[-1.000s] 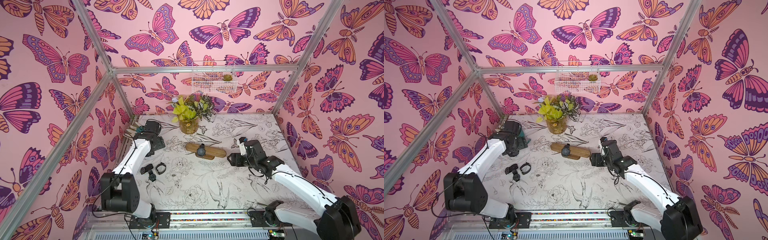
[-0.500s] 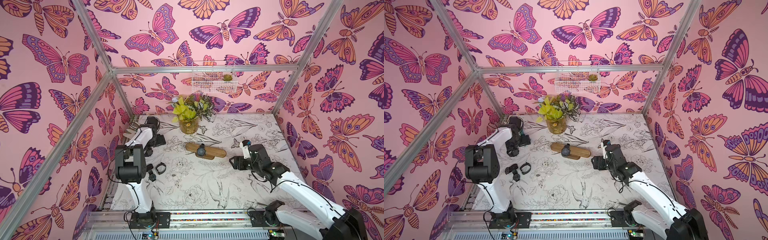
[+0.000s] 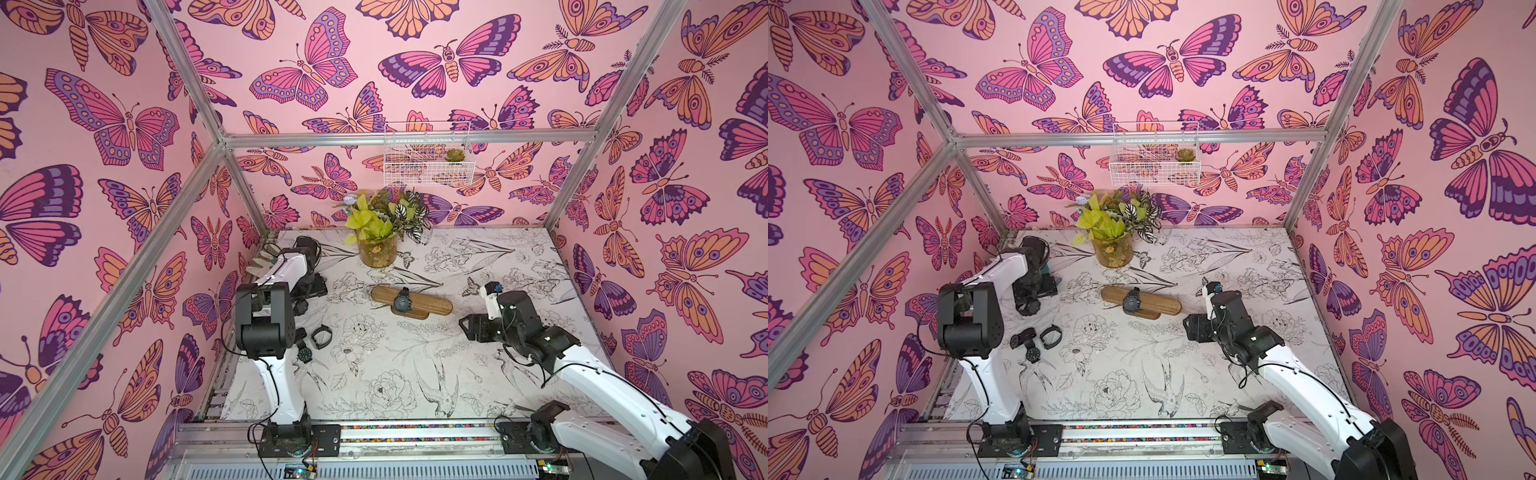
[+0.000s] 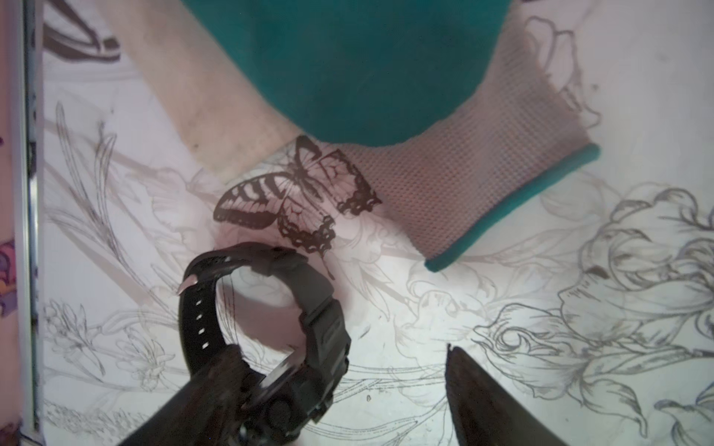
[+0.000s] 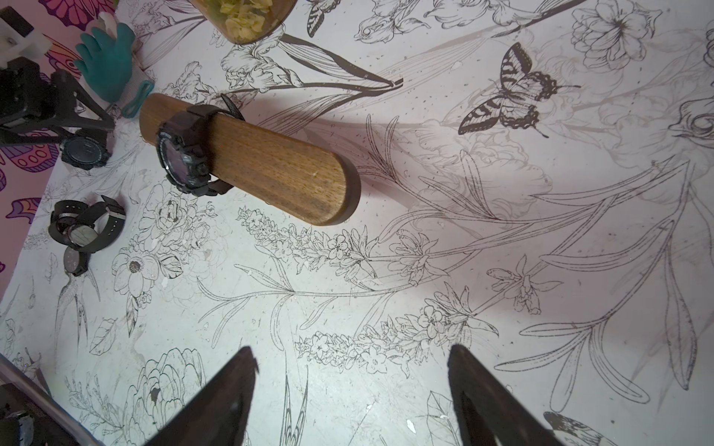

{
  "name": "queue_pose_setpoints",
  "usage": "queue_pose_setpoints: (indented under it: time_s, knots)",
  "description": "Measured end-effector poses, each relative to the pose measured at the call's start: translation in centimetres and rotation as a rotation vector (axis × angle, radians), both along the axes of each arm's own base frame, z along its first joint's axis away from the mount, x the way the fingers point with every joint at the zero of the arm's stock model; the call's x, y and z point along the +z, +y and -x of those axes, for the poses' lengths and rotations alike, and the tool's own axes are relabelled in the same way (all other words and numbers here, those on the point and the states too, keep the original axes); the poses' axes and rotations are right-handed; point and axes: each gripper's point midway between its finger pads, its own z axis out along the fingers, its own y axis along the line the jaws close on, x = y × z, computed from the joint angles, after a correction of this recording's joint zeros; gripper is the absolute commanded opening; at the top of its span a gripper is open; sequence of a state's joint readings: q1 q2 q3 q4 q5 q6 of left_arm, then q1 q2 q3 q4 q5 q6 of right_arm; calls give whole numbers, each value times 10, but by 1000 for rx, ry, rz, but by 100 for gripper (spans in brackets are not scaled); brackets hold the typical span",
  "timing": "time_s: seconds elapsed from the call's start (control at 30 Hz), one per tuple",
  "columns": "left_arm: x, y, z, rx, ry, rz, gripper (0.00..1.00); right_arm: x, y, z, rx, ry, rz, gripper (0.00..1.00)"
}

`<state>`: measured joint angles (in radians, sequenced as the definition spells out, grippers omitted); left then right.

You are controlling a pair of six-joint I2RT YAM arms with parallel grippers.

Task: Place watch on stand
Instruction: Pick up the watch at the center of the board.

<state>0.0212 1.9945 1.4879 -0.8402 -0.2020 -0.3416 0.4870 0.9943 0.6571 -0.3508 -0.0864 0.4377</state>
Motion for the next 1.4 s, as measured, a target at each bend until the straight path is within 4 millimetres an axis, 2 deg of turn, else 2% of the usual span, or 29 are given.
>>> queue_pose_setpoints:
  time_s: [0.43,1.1,1.3,1.4]
  knots:
    - [-6,2,19,32,85,-17,59,1,0,-1,0,-4,-2,80]
    - [-22,-27,21,-20,128,33,20,1,2,-2,3,-5,-6,80]
    - [-21,-45,15,-57,98,61,11,1,2,-1,4,-3,-11,79]
    - [-11,-64,13,-88,40,105,10,1,3,-1,3,-2,-16,79]
